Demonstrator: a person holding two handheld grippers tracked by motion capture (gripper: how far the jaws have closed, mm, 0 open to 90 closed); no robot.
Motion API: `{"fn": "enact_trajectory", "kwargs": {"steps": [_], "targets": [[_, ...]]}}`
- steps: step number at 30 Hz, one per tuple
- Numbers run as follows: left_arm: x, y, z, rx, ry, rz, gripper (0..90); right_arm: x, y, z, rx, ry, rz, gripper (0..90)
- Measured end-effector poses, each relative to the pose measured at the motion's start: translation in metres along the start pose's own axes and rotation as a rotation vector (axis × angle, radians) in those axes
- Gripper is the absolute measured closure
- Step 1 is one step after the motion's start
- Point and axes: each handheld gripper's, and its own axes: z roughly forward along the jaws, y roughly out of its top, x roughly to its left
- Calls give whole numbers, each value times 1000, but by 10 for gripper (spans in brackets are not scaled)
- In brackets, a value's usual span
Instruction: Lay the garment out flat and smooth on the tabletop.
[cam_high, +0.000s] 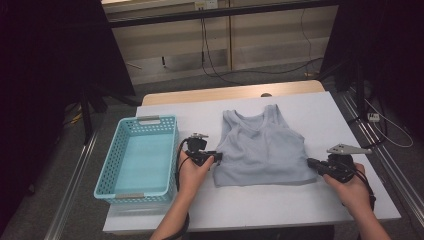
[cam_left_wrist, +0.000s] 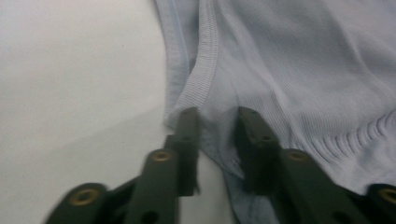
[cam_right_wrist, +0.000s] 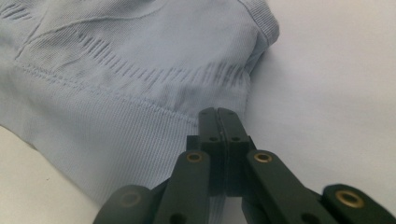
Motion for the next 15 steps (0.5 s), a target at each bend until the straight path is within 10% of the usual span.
{"fn": "enact_trajectory", "kwargs": {"steps": [15], "targets": [[15,28,-21,-22,-67,-66,900,-1,1,3,2,-15,-7,900]]}}
